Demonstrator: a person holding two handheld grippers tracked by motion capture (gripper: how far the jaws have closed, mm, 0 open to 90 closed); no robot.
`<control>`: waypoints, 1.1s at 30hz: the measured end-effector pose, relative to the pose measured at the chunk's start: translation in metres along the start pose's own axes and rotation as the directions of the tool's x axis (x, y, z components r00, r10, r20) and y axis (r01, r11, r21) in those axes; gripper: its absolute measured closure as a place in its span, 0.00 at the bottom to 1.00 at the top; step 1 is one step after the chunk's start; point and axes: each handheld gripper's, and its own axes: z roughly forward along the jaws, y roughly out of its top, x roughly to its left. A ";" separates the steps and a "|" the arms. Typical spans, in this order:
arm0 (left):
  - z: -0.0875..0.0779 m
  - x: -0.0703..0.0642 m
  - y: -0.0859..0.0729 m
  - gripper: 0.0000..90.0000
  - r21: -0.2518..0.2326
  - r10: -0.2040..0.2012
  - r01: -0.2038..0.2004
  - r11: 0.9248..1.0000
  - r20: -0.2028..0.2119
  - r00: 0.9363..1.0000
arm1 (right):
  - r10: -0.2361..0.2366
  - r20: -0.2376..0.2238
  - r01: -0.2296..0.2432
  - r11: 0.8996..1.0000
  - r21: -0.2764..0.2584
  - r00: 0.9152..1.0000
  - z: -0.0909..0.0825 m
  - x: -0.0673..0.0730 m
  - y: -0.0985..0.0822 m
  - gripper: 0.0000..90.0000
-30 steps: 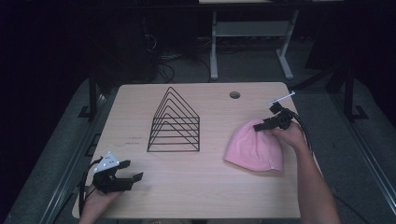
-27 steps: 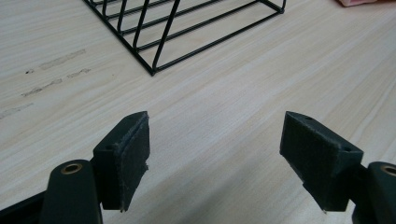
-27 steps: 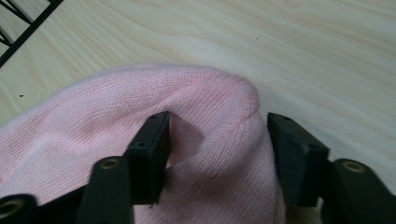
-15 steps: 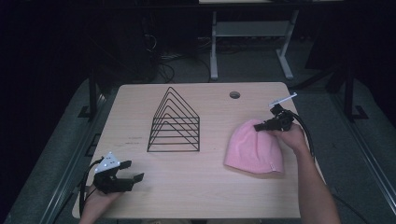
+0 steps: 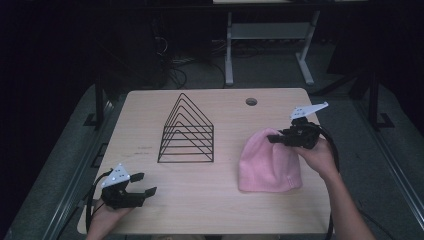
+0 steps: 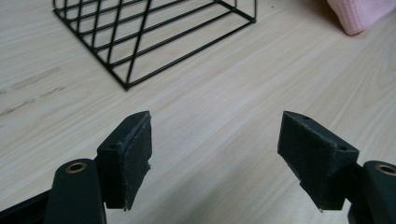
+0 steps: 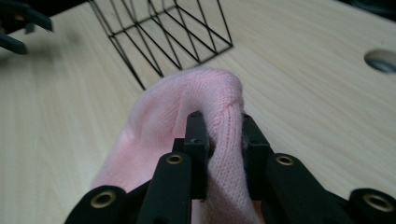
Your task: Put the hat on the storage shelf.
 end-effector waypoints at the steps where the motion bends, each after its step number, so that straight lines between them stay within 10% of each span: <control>1: 0.000 -0.001 0.001 0.28 0.003 0.007 -0.007 1.000 0.004 1.000 | -0.013 0.002 0.013 1.000 -0.008 1.000 -0.003 0.005 0.002 0.86; 15: 0.001 -0.027 0.031 0.28 -0.072 0.093 -0.086 0.994 0.109 0.990 | -0.160 0.001 0.160 0.982 -0.104 0.987 -0.034 0.071 0.045 0.86; 33: 0.024 -0.059 0.090 0.29 -0.105 0.241 -0.220 0.970 0.278 0.930 | -0.296 -0.063 0.283 0.946 -0.156 0.953 -0.019 0.123 0.095 0.86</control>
